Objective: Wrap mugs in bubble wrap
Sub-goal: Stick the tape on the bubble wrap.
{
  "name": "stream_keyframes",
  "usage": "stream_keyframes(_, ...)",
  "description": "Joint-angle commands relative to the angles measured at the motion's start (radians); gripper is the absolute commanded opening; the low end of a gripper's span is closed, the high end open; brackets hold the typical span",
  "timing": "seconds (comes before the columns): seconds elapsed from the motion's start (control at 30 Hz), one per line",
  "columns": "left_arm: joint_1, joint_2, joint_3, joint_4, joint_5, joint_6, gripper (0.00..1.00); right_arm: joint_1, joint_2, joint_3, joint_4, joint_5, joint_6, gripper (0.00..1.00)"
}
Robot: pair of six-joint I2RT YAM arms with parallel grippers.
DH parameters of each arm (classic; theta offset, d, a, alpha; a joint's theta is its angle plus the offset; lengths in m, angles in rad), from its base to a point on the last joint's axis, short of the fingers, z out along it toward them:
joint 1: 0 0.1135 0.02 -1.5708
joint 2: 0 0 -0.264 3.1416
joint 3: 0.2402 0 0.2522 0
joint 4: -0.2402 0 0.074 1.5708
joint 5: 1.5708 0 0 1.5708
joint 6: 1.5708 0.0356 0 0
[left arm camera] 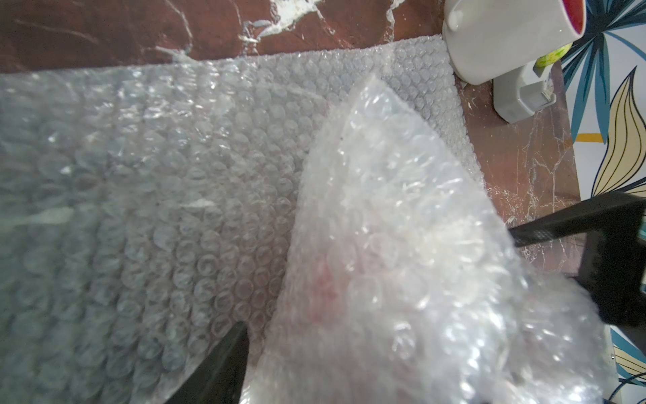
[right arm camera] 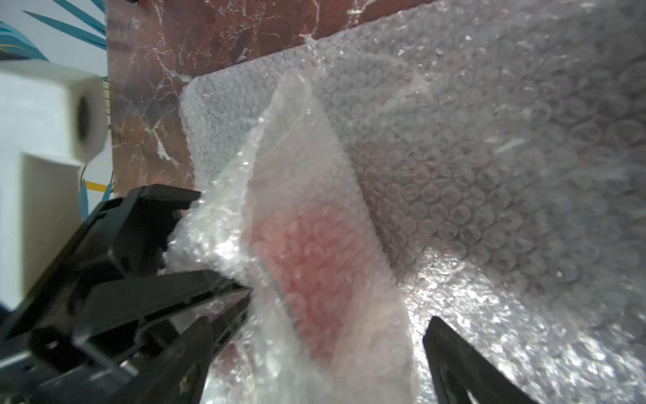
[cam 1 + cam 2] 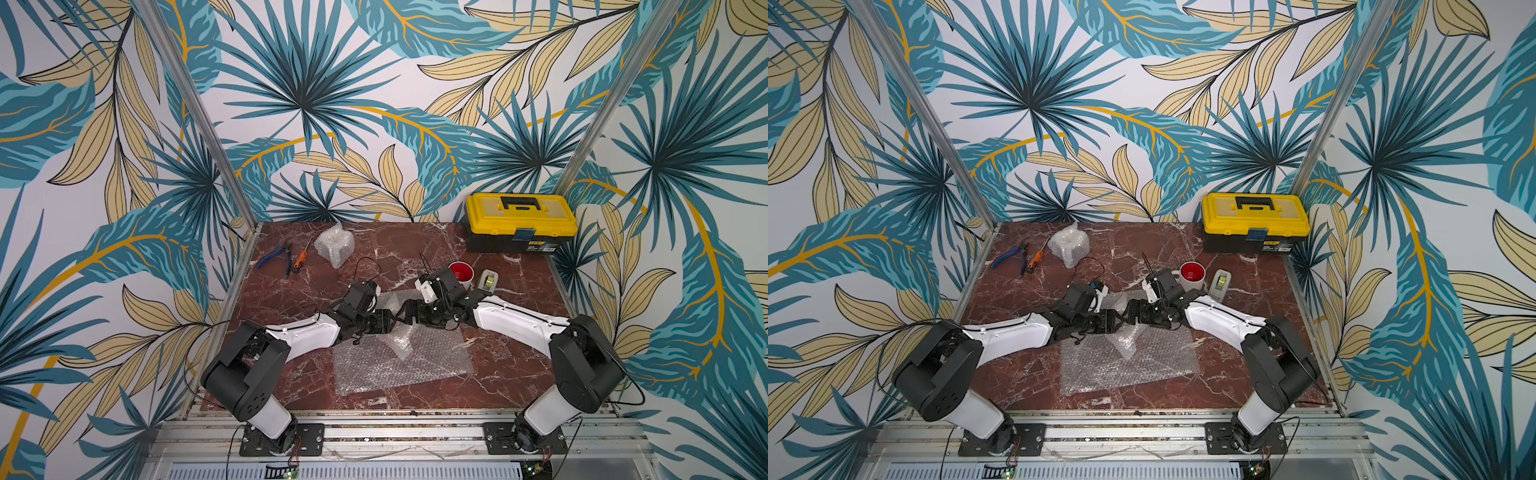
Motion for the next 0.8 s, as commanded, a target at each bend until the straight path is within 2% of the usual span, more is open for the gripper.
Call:
stream_keyframes(0.0, -0.005, 0.024, 0.005, -0.053, -0.015, 0.016, 0.69, 0.003, 0.059, -0.014, -0.076, 0.085, 0.014, 0.93)
stream_keyframes(0.23, -0.006, 0.023, -0.003, -0.053, -0.019, 0.015, 0.69, 0.003, 0.118, -0.021, -0.108, 0.113, 0.061, 0.91)
stream_keyframes(0.47, -0.005, 0.016, -0.001, -0.053, -0.020, 0.013, 0.69, 0.003, 0.103, -0.007, -0.154, 0.118, 0.061, 0.90)
stream_keyframes(0.6, -0.005, 0.004, -0.002, -0.055, -0.021, 0.007, 0.68, 0.004, -0.062, -0.043, -0.013, 0.040, 0.038, 0.93)
stream_keyframes(0.77, -0.006, -0.042, 0.021, -0.108, -0.059, -0.012, 0.70, 0.003, -0.269, -0.082, 0.069, 0.114, 0.031, 0.94)
